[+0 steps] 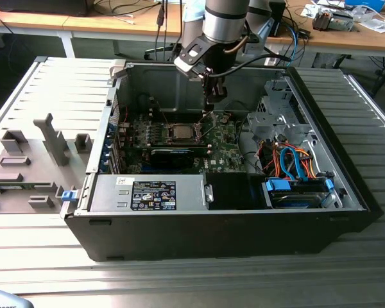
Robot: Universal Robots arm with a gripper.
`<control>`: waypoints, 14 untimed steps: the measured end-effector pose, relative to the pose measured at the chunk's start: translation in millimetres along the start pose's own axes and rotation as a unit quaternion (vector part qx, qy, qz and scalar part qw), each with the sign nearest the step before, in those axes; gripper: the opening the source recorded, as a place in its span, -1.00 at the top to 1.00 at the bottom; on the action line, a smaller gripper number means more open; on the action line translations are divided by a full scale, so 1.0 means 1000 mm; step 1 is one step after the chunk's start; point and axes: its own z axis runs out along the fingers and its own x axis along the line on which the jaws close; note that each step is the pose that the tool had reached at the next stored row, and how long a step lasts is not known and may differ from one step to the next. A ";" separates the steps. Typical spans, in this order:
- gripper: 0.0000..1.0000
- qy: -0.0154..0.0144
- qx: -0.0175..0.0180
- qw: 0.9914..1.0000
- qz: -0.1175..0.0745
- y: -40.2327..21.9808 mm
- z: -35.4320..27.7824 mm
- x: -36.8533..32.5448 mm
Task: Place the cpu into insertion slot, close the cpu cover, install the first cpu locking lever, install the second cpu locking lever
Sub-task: 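Close the cpu cover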
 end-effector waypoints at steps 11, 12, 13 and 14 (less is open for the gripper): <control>0.79 0.000 0.000 1.000 0.000 0.0044 -0.0001 -0.0006; 0.79 0.000 0.000 1.000 0.000 0.0048 -0.0001 -0.0007; 0.79 0.000 0.000 1.000 0.000 0.0055 -0.0001 -0.0008; 0.79 0.000 0.000 1.000 0.000 0.0063 -0.0001 -0.0009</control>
